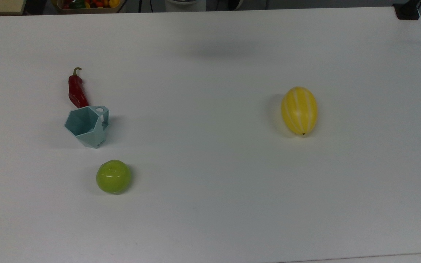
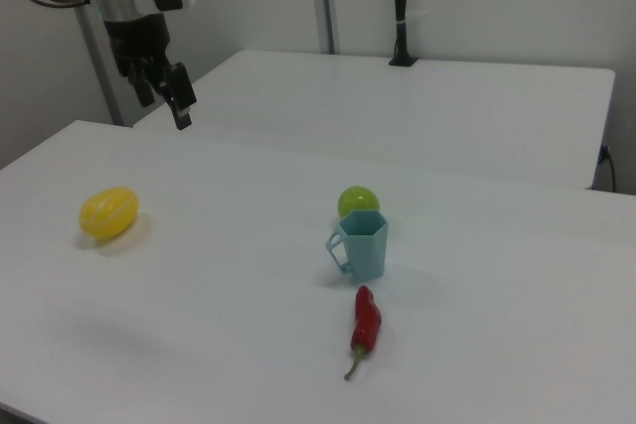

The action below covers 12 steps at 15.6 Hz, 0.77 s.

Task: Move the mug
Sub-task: 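Move the gripper down toward the light-blue mug's rim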

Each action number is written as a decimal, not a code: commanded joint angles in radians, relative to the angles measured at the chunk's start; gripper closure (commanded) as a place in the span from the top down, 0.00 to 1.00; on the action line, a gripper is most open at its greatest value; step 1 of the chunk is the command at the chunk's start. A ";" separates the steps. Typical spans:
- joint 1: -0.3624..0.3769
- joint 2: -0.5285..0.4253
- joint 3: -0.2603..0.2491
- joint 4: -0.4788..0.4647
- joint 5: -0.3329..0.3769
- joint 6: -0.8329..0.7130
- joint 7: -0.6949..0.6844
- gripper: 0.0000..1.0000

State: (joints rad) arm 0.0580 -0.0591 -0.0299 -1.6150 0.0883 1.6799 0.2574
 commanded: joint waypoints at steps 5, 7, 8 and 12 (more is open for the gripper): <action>0.017 0.045 -0.099 -0.025 -0.016 0.133 0.299 0.97; 0.019 0.079 -0.133 -0.023 -0.015 0.168 0.301 0.98; 0.019 0.091 -0.143 -0.025 -0.016 0.194 0.303 0.98; 0.019 0.145 -0.180 -0.036 -0.044 0.279 0.316 0.99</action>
State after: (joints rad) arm 0.0564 0.0642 -0.1760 -1.6270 0.0862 1.8979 0.5367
